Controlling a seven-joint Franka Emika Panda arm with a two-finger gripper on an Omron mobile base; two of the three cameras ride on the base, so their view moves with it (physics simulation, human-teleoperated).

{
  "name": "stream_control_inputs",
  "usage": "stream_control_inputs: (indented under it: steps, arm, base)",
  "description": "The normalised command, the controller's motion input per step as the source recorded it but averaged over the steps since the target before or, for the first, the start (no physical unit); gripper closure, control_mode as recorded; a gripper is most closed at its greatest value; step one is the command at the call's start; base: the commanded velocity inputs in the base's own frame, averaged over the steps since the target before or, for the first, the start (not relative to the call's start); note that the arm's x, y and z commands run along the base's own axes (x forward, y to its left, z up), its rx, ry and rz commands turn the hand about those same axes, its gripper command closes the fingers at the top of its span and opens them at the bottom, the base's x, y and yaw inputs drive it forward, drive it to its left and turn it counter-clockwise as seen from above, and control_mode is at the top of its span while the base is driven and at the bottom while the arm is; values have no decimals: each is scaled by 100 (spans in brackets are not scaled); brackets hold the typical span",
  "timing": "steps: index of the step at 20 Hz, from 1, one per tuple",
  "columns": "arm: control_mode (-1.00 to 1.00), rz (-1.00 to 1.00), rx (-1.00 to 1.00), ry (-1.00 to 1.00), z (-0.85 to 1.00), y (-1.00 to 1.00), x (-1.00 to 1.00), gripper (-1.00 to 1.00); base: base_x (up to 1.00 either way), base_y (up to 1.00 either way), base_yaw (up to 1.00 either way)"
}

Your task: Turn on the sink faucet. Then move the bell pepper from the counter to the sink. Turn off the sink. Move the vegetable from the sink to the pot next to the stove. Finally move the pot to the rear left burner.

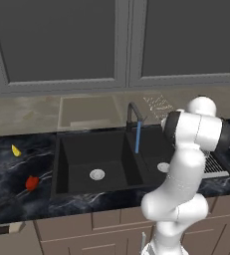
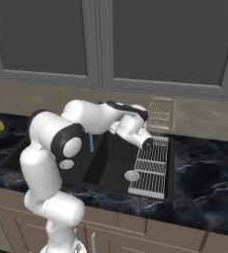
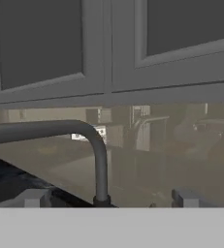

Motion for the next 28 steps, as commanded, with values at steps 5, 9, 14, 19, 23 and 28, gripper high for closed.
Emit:
stream_control_inputs:
  steps: [5, 9, 14, 19, 23, 28]
  arm:
    - [-100, 0, 0, 0, 9, 0, -94, -100]
    - [-100, 0, 0, 0, 29, 0, -95, -100]
    - [-100, 0, 0, 0, 26, 7, -89, -100]
    - [-100, 0, -1, 0, 26, 26, -78, -100]
    - [-100, 1, -6, 0, 31, 47, -63, -100]
    - [-100, 5, -10, 0, 41, 67, -45, -100]
  base:
    - [0, 0, 0]
    - [0, 0, 0]
    - [0, 0, 0]
    - [0, 0, 0]
    - [0, 0, 0]
    - [0, 0, 0]
